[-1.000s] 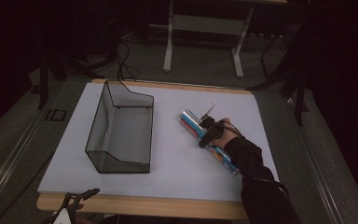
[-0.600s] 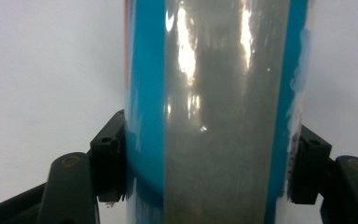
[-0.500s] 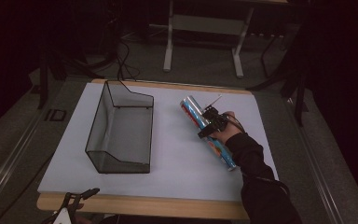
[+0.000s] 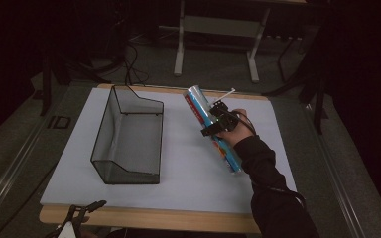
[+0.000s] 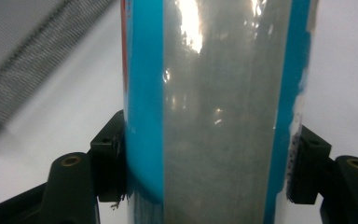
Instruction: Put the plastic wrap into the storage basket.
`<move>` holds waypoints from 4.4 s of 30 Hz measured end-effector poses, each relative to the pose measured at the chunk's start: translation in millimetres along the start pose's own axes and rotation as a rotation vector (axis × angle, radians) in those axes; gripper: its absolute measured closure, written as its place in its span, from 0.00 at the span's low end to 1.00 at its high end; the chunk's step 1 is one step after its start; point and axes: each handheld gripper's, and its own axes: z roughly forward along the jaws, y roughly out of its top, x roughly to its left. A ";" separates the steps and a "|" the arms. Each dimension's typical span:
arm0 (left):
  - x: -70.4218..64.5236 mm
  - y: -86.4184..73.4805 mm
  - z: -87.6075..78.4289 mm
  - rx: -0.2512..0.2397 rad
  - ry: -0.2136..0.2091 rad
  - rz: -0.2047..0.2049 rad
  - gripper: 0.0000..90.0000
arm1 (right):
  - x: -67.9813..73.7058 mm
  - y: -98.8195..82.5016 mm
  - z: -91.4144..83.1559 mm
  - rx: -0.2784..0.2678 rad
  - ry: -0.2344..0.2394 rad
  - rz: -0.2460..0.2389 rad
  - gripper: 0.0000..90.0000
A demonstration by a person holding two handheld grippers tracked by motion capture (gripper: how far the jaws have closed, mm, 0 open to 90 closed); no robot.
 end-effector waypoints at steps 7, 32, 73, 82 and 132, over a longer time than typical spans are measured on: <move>-0.3 0.2 0.0 -0.001 -0.001 0.002 0.00 | 21.0 19.5 -12.3 -0.057 0.032 0.017 0.35; -0.4 1.2 -3.2 -0.021 0.007 -0.003 0.00 | 93.3 87.1 -35.7 -0.330 0.091 0.162 0.35; -1.4 1.4 -3.9 -0.023 -0.003 0.001 0.00 | 137.7 73.3 96.1 -0.270 0.228 0.540 0.35; -1.5 1.1 -2.9 -0.015 -0.010 0.005 0.00 | 141.5 71.4 107.9 -0.246 0.154 0.532 0.34; -1.5 -0.8 0.8 0.007 -0.012 -0.003 0.00 | 87.1 8.7 19.1 -0.386 -0.008 -0.005 0.15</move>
